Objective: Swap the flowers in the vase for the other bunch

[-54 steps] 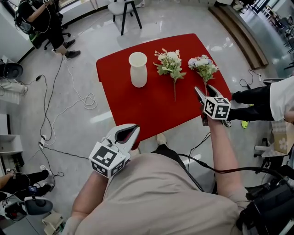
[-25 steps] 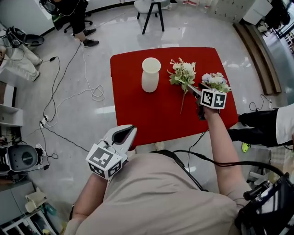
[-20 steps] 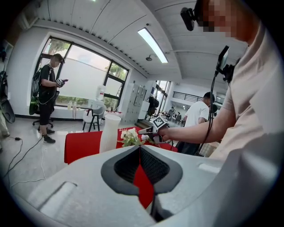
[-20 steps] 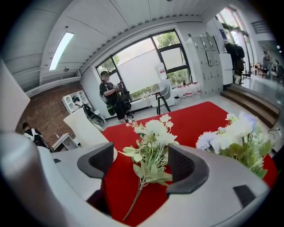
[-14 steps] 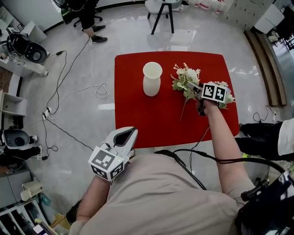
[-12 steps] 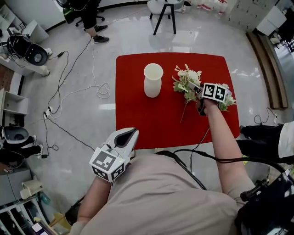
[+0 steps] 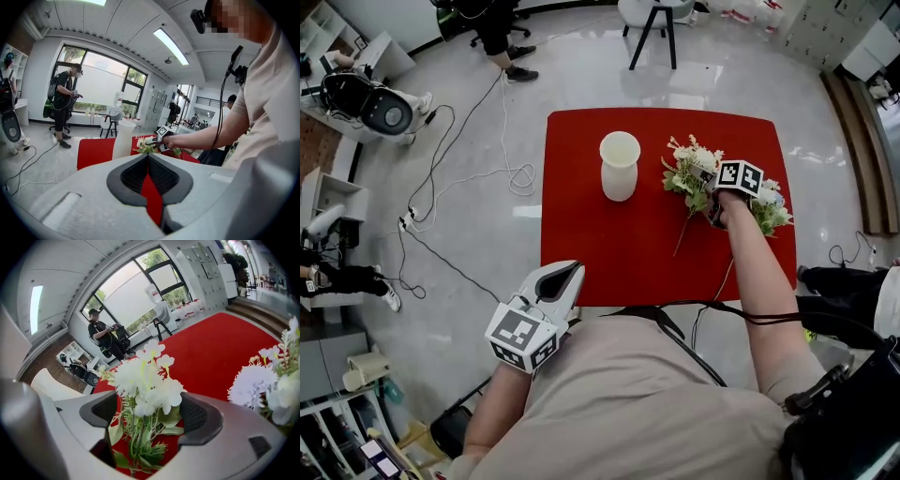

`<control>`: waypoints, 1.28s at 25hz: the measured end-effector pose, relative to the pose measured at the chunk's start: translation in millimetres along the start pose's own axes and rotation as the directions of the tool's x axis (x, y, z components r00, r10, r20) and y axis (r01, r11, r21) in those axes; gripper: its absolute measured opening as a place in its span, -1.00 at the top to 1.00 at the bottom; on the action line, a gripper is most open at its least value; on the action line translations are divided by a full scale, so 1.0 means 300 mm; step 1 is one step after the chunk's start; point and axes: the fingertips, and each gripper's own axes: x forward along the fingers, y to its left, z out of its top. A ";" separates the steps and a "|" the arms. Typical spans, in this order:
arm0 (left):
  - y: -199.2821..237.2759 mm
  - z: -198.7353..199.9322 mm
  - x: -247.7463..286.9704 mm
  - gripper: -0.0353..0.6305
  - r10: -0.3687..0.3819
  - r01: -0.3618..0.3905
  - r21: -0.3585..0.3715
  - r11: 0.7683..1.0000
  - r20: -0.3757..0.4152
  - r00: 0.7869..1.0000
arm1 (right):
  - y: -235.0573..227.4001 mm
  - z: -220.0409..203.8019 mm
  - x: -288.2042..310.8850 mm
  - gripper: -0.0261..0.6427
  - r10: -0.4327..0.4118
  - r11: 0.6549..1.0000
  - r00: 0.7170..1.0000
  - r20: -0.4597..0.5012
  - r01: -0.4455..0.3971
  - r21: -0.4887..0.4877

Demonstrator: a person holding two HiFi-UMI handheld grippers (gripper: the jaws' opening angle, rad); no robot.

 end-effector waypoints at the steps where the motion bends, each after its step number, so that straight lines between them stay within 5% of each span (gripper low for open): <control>1: 0.000 0.000 -0.001 0.87 0.007 -0.007 0.002 1.000 0.000 1.000 | -0.008 -0.003 0.012 -0.33 0.000 1.000 1.000 -0.006 0.000 0.011; 6: 0.009 -0.001 -0.035 0.87 0.044 -0.044 -0.004 0.999 -0.007 0.999 | -0.016 -0.012 0.039 -0.23 -0.009 1.000 0.999 -0.032 0.010 0.004; 12: 0.010 -0.016 -0.031 0.87 0.052 -0.052 -0.003 0.999 -0.029 0.998 | -0.063 -0.025 0.044 0.28 -0.100 0.994 0.994 -0.039 0.098 -0.044; 18: 0.008 0.002 -0.032 0.87 0.044 -0.043 0.013 0.999 -0.032 0.999 | -0.084 -0.025 0.016 0.56 -0.113 0.993 0.994 0.005 0.114 -0.039; 32: 0.019 0.015 -0.063 0.87 -0.030 0.031 0.047 0.998 -0.024 0.999 | 0.012 0.047 -0.181 0.70 -0.121 0.985 0.976 0.183 0.141 -0.100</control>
